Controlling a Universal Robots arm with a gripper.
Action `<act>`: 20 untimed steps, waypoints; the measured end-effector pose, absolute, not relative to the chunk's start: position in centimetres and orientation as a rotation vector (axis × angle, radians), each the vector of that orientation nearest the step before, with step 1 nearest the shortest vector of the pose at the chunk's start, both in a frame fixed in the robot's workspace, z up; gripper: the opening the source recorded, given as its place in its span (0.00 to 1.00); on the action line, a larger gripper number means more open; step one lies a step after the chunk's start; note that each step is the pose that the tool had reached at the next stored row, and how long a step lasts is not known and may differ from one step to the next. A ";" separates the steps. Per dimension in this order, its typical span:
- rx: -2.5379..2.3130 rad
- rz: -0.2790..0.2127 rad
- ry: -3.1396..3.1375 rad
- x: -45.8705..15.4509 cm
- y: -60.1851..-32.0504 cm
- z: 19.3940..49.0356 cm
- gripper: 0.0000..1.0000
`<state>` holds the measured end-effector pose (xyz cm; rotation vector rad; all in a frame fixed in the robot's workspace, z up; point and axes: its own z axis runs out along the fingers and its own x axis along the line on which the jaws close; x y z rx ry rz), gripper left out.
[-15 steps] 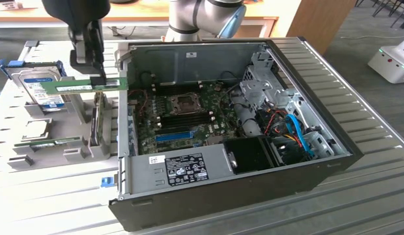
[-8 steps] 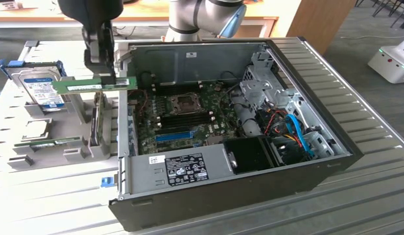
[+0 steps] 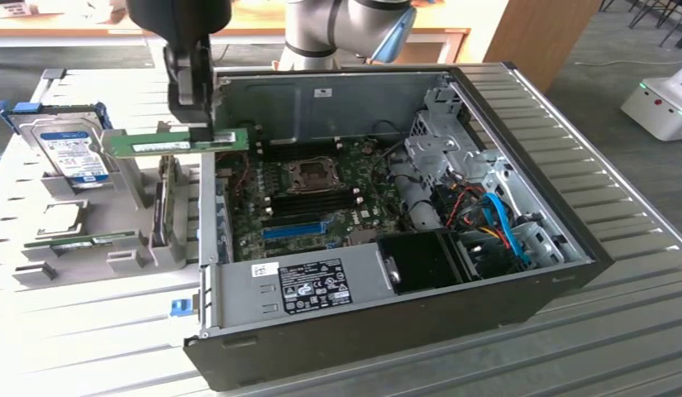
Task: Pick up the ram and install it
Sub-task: 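Pick up the ram and move it above insertion slot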
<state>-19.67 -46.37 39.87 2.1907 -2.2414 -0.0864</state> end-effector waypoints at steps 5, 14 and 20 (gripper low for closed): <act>2.191 -0.087 -2.241 -18.5 -46.4 39.9 0.12; 2.190 -0.088 -2.241 -15.9 -46.4 39.9 0.12; 2.189 -0.089 -2.240 -14.4 -46.4 39.9 0.12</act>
